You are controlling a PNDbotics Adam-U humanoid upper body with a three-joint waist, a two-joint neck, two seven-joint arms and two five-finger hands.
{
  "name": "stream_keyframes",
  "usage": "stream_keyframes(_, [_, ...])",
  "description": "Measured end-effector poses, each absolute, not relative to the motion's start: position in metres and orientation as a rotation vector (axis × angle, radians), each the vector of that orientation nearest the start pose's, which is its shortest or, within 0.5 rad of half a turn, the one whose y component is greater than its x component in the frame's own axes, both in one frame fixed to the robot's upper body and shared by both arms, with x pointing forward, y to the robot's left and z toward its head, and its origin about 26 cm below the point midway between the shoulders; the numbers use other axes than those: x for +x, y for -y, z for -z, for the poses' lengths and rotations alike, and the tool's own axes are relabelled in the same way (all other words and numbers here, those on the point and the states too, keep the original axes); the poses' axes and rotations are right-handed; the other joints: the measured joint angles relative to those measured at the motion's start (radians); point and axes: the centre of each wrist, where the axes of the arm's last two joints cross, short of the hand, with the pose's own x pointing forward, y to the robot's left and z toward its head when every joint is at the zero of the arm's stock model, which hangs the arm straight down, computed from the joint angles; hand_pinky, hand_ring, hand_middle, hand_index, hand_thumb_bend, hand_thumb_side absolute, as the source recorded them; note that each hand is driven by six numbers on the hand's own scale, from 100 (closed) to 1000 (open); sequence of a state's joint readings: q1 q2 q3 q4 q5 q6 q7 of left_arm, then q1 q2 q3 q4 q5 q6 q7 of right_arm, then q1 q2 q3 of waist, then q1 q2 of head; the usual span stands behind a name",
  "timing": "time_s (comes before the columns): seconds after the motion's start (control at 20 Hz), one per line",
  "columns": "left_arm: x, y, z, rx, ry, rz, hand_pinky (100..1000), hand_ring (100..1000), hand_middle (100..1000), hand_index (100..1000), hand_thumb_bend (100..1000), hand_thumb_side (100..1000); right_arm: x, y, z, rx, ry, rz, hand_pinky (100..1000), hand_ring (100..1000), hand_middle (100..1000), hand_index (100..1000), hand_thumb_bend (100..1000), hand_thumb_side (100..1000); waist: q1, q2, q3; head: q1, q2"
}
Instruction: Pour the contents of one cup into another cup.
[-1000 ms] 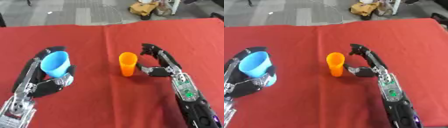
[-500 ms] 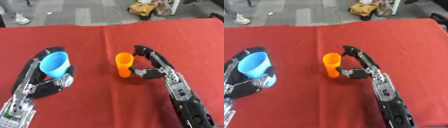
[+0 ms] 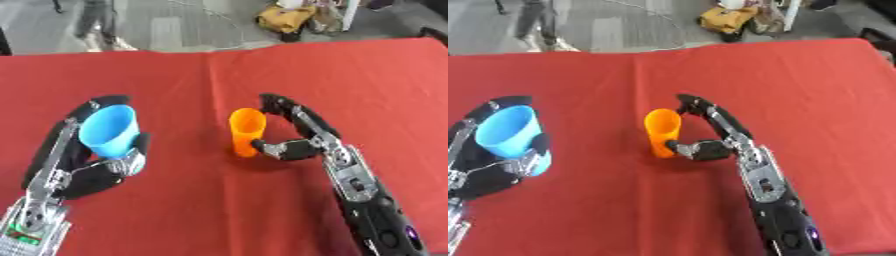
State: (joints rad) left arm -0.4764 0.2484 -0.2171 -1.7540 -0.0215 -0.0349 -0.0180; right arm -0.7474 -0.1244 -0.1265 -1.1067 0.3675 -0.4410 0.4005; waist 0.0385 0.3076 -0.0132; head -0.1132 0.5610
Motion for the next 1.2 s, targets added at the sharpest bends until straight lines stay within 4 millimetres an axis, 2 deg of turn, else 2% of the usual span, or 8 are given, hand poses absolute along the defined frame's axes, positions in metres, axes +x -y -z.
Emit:
stream_keyframes(0.6, [0.345,-0.184,-0.176,-0.071,2.187,0.562,467,590,600,773,100,100,0.455,0.198,-0.122,-0.017,2.057,-1.02,917,946,678,947,487,253,-0.004,-0.003,0.007,-0.008,0.0])
stream_keyframes(1.0, [0.345,-0.183,-0.176,-0.072,2.187,0.562,467,590,601,773,100,100,0.457,0.184,-0.121,0.008,2.049,-1.062,887,885,572,928,445,214,-0.004,-0.003,0.008,-0.013,0.0])
stream_keyframes(1.2, [0.345,-0.182,-0.176,-0.077,2.188,0.559,468,591,601,773,100,100,0.457,0.18,-0.114,0.016,2.021,-1.079,882,867,536,911,433,201,-0.003,-0.003,0.008,-0.013,0.0])
